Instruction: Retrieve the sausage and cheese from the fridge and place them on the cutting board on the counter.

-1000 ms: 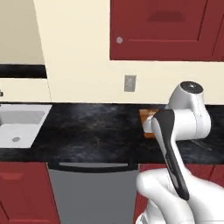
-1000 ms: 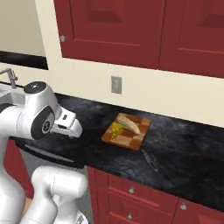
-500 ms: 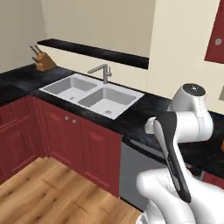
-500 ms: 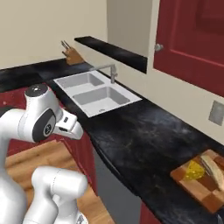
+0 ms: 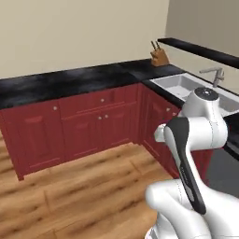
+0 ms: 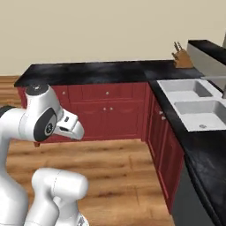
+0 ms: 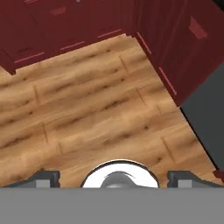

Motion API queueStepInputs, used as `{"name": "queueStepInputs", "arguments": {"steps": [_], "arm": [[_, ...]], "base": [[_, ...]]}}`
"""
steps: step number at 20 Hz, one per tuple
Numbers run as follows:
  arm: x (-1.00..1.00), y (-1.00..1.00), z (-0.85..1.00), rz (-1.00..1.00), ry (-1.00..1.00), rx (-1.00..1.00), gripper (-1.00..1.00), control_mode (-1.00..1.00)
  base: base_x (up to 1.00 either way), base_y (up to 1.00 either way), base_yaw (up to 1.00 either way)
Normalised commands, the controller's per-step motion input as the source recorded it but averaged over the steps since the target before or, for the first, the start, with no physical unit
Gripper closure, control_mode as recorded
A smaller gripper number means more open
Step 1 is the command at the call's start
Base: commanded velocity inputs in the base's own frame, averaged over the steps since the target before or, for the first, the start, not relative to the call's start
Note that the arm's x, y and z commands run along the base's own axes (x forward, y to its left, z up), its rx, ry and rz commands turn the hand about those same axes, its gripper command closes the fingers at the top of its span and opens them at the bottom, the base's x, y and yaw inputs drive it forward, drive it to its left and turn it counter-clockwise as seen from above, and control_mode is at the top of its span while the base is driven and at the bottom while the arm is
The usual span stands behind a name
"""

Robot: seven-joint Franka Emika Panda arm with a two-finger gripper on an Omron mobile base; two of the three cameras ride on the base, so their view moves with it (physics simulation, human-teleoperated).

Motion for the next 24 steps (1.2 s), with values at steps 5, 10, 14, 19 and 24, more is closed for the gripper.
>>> {"name": "queueStepInputs", "arguments": {"steps": [5, 10, 14, 19, 24], "arm": [[0.0, 0.0, 0.0, 0.0, 0.0, 0.0, -1.0, 1.0], [0.0, 0.0, 0.0, 0.0, 0.0, 0.0, -1.0, 1.0], [0.0, 0.0, 0.0, 0.0, 0.0, 0.0, -1.0, 1.0], [0.0, 0.0, 0.0, 0.0, 0.0, 0.0, -1.0, 1.0], [0.0, 0.0, 0.0, 0.0, 0.0, 0.0, -1.0, 1.0]], "base": [[-0.39, 1.0, 0.65], [0.16, 1.0, 0.48], [0.93, 0.98, 0.26], [1.0, 0.74, 0.2], [0.9, 0.16, 0.52]]}}
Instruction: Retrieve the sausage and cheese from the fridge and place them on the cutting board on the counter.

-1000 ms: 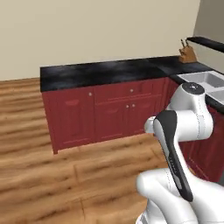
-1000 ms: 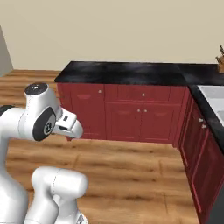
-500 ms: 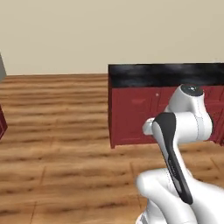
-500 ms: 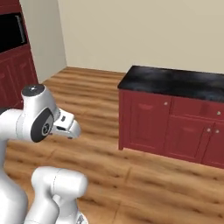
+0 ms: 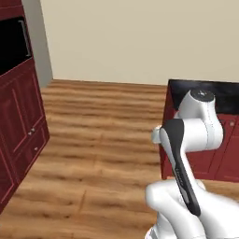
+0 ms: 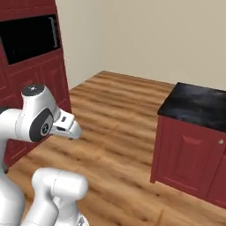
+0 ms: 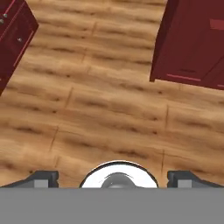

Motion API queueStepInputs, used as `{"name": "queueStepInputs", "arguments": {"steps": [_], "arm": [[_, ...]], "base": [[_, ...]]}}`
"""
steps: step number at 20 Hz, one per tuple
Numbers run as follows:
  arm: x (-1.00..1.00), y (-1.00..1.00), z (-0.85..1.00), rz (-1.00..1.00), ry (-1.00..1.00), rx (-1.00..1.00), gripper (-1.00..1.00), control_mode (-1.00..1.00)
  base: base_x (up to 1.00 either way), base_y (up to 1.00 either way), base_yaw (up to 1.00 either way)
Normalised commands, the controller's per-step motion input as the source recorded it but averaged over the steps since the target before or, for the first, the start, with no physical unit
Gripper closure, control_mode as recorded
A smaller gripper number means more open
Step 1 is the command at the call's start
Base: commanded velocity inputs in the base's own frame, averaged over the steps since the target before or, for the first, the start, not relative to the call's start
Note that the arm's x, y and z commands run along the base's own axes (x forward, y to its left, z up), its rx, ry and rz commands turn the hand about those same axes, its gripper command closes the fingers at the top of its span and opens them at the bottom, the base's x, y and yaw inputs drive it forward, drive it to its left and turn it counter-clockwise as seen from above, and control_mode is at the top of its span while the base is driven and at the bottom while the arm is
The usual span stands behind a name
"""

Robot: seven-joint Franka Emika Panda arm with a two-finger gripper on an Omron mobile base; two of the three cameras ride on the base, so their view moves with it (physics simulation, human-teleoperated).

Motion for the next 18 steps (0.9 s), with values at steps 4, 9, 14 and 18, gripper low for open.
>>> {"name": "queueStepInputs", "arguments": {"steps": [4, 9, 14, 18], "arm": [[0.0, 0.0, 0.0, 0.0, 0.0, 0.0, -1.0, 1.0], [0.0, 0.0, 0.0, 0.0, 0.0, 0.0, -1.0, 1.0], [0.0, 0.0, 0.0, 0.0, 0.0, 0.0, -1.0, 1.0], [0.0, 0.0, 0.0, 0.0, 0.0, 0.0, -1.0, 1.0]], "base": [[0.59, 0.0, 0.78], [0.78, -0.07, 0.78], [0.88, -0.03, 0.74], [0.88, 0.0, 0.74]]}}
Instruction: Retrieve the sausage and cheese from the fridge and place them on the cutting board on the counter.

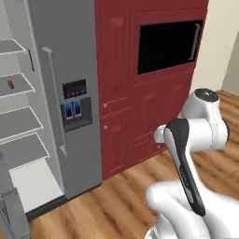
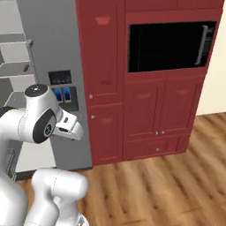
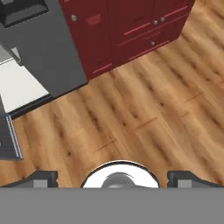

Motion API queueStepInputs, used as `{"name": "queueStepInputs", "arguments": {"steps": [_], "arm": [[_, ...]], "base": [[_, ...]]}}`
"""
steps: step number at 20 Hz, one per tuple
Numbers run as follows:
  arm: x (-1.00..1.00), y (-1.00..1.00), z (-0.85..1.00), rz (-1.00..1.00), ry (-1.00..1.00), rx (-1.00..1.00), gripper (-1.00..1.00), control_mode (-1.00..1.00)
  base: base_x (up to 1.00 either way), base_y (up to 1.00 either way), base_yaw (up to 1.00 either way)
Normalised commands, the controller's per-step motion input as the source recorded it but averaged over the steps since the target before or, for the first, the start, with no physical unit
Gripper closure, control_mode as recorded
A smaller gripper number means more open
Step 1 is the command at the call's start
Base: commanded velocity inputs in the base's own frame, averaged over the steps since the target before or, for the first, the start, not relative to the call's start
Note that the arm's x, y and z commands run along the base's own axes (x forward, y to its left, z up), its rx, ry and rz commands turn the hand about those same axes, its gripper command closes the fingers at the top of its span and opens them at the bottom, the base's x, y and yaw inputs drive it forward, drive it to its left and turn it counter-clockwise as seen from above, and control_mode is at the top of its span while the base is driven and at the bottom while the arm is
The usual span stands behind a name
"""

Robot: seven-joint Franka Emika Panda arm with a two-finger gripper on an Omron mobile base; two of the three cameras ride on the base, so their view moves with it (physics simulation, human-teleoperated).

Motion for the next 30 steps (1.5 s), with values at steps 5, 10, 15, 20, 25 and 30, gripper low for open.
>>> {"name": "queueStepInputs", "arguments": {"steps": [5, 10, 15, 20, 25, 30], "arm": [[0.0, 0.0, 0.0, 0.0, 0.0, 0.0, -1.0, 1.0], [0.0, 0.0, 0.0, 0.0, 0.0, 0.0, -1.0, 1.0], [0.0, 0.0, 0.0, 0.0, 0.0, 0.0, -1.0, 1.0], [0.0, 0.0, 0.0, 0.0, 0.0, 0.0, -1.0, 1.0], [0.0, 0.0, 0.0, 0.0, 0.0, 0.0, -1.0, 1.0], [0.0, 0.0, 0.0, 0.0, 0.0, 0.0, -1.0, 1.0]], "base": [[0.99, 0.0, 0.63], [0.96, 0.11, 0.37], [0.6, 0.55, 0.07], [0.48, 0.77, 0.0], [0.76, 0.5, 0.0], [0.64, 0.62, 0.0]]}}
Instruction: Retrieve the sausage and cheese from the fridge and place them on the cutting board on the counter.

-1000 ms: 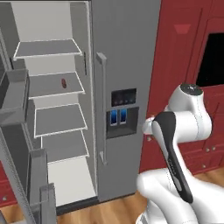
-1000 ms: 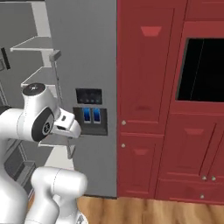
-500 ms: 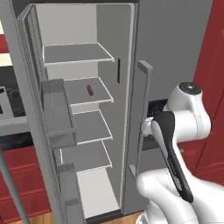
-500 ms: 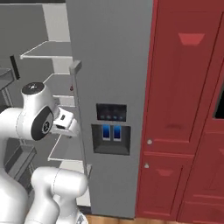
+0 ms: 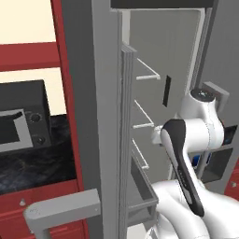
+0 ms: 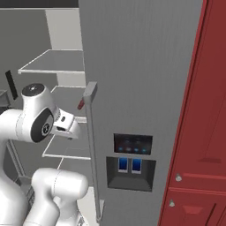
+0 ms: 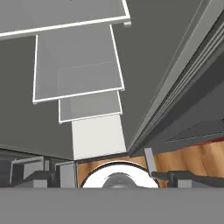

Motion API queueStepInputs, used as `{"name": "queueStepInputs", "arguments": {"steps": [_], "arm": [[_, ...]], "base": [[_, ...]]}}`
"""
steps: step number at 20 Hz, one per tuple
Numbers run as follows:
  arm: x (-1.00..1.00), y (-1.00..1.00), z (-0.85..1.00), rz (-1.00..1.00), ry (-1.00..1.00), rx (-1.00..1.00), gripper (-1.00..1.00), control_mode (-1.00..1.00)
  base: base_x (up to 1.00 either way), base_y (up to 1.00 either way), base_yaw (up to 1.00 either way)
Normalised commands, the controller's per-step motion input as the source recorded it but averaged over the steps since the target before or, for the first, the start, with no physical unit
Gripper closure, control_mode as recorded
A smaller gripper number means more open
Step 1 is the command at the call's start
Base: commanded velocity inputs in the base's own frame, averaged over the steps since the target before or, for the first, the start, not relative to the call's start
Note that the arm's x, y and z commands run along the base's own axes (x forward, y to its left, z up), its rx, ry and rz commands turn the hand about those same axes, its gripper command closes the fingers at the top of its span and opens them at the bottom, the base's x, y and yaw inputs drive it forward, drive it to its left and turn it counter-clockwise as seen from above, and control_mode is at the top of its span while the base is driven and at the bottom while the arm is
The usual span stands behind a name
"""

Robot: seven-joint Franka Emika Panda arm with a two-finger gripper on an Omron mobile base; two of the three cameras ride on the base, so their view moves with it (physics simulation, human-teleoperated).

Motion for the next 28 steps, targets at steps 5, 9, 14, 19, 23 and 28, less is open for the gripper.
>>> {"name": "queueStepInputs", "arguments": {"steps": [5, 9, 14, 19, 23, 28], "arm": [[0.29, 0.19, 0.0, 0.0, 0.0, -0.01, -1.0, -1.0], [0.98, 0.21, 0.0, 0.02, -0.03, 0.0, -1.0, -1.0], [0.94, 0.44, 0.0, 0.08, -0.12, -0.01, -1.0, -1.0], [0.88, 0.26, -0.03, 0.1, -0.17, 0.0, -1.0, -1.0], [0.82, 0.0, 0.0, 0.06, -0.16, 0.0, -1.0, -1.0], [0.83, 0.04, 0.0, 0.05, -0.12, 0.0, -1.0, -1.0]], "base": [[0.35, 0.39, 0.0], [0.0, 0.0, 0.0], [0.0, 0.0, 0.0], [0.0, 0.0, 0.0], [0.0, 0.0, 0.0], [0.0, 0.0, 0.0]]}}
